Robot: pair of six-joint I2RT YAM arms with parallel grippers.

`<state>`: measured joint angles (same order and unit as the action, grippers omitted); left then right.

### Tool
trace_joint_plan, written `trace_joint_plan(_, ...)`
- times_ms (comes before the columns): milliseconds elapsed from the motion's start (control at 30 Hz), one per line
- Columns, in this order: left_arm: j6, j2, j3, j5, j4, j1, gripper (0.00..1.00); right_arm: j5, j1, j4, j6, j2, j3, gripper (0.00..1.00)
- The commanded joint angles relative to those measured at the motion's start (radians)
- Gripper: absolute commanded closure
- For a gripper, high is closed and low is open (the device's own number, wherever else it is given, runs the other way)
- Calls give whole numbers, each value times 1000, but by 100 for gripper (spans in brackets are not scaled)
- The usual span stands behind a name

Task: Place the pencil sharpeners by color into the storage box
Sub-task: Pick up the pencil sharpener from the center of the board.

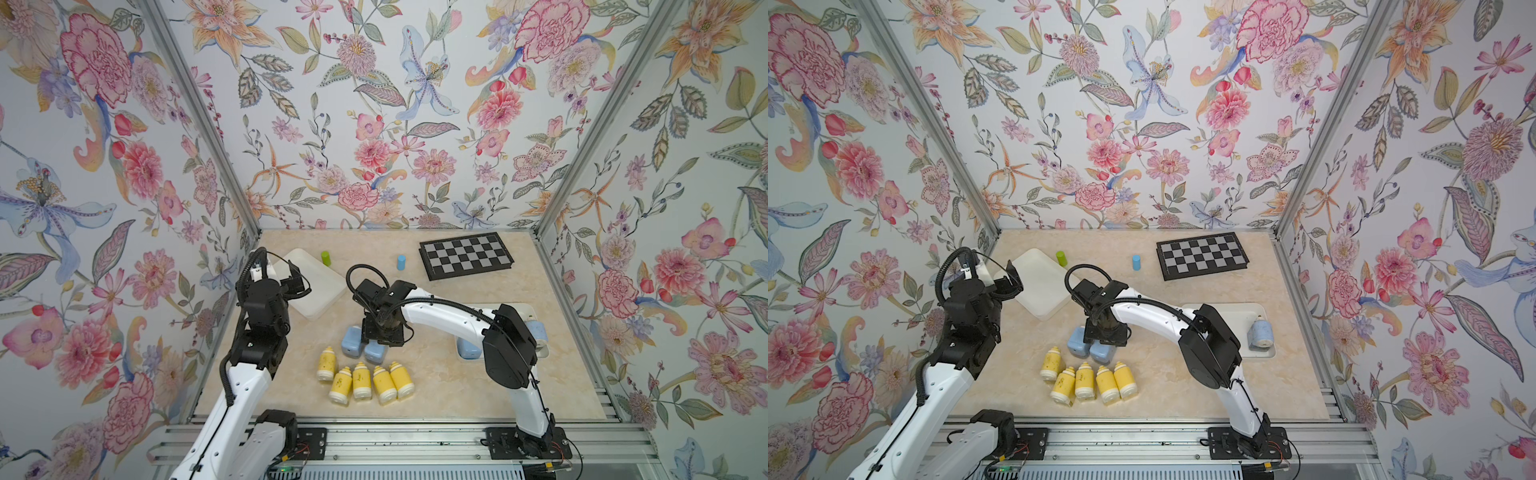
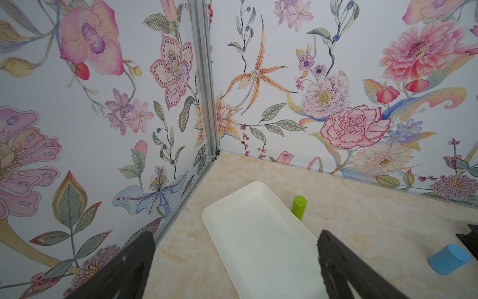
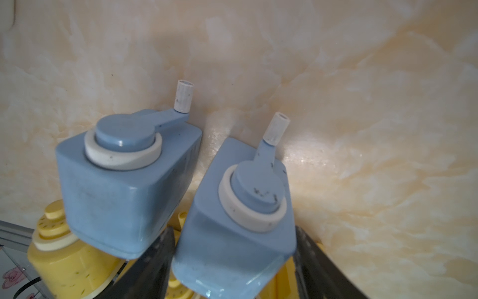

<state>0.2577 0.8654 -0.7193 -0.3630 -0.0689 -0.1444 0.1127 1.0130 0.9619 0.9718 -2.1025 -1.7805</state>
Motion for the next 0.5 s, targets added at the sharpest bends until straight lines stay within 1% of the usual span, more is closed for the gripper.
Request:
trace_joint_plan(0, -2, -3, 10, 8, -12, -7, 1, 13, -2, 12, -16, -39, -19, 30)
trace_joint_plan(300, -2, -2, 11, 8, -13, -9, 0, 26, -2, 26, -69, -47, 4, 32)
trace_joint_plan(400, -1, -1, 11, 8, -12, -9, 1, 23, -1, 29, -79, -46, 6, 40)
trace_joint_plan(467, -2, -3, 11, 6, -12, -9, 1, 18, -5, 31, -90, -41, 6, 47)
